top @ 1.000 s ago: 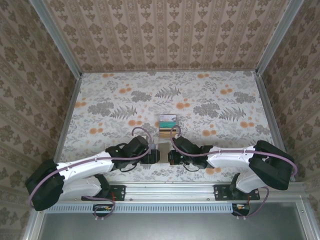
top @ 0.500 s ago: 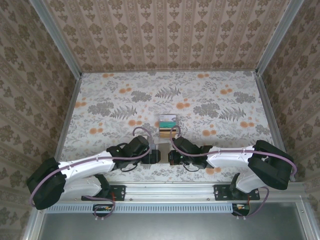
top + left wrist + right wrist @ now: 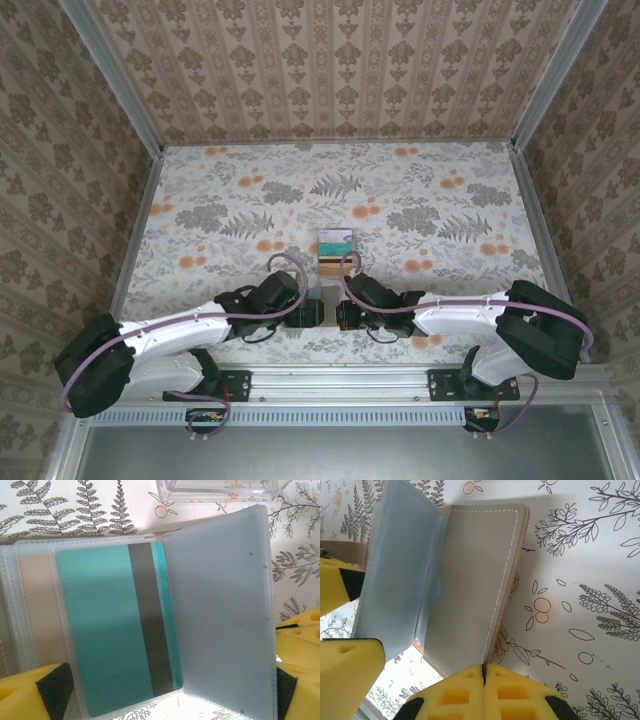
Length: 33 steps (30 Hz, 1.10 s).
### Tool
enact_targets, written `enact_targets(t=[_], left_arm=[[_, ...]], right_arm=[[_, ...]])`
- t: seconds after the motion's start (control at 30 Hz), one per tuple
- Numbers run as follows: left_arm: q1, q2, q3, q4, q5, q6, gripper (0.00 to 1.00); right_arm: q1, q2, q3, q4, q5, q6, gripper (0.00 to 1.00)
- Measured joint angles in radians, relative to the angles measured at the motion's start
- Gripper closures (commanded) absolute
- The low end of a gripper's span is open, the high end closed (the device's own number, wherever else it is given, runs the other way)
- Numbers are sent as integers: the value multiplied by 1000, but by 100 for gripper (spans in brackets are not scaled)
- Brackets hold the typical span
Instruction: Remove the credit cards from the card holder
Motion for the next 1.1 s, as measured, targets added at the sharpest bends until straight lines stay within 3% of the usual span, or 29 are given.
enact_targets(t=[0.73, 0.83, 1.1], left_arm=[[0, -87, 53, -95, -5, 26, 2], [2, -85, 53, -95, -8, 25, 15], [84, -90, 28, -93, -4, 32, 74]], right_arm=[[0, 0, 0, -1, 4, 0, 100], [0, -2, 0, -6, 13, -1, 100], [0, -57, 20, -72, 56, -16, 93]])
